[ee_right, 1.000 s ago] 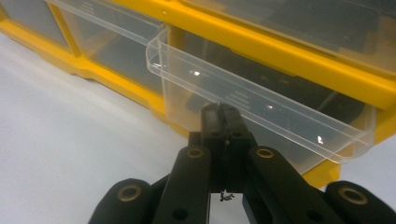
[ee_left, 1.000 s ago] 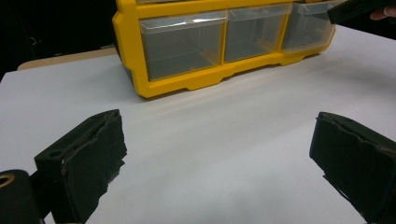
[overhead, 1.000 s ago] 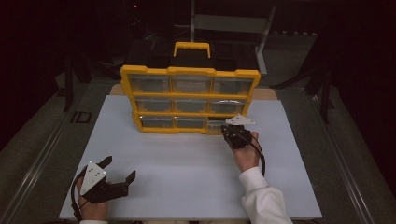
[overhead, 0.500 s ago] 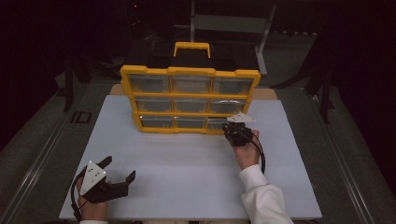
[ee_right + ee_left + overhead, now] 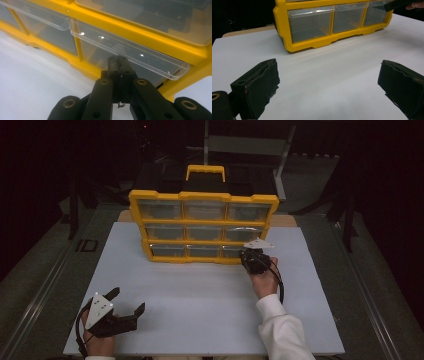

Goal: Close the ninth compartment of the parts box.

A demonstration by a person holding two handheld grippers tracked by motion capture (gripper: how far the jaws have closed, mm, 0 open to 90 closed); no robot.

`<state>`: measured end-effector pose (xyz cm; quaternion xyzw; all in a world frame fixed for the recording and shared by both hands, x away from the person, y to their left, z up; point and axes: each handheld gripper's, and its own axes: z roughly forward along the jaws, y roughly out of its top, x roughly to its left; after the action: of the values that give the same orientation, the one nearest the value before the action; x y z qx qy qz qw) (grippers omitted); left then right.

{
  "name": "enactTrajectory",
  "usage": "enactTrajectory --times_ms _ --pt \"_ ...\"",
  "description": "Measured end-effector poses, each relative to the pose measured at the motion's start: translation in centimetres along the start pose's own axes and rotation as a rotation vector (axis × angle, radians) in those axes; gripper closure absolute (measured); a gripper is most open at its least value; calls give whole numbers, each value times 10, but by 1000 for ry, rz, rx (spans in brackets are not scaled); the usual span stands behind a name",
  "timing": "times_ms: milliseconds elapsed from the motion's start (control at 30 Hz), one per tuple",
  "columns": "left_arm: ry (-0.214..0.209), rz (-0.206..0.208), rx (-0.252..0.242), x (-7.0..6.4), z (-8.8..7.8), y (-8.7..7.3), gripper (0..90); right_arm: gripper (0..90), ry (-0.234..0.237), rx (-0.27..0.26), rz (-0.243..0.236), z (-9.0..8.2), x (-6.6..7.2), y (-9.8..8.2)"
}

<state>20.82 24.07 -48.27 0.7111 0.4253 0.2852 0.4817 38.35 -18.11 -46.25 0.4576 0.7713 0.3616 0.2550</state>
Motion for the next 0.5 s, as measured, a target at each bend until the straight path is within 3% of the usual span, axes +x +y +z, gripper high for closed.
enactTrajectory --times_ms 333,500 --pt "0 -1 1 0 0 0 35 900 -9 3 0 -2 -5 -1" --pt "0 2 3 0 0 0 35 841 -8 7 -4 -7 -8 -1"
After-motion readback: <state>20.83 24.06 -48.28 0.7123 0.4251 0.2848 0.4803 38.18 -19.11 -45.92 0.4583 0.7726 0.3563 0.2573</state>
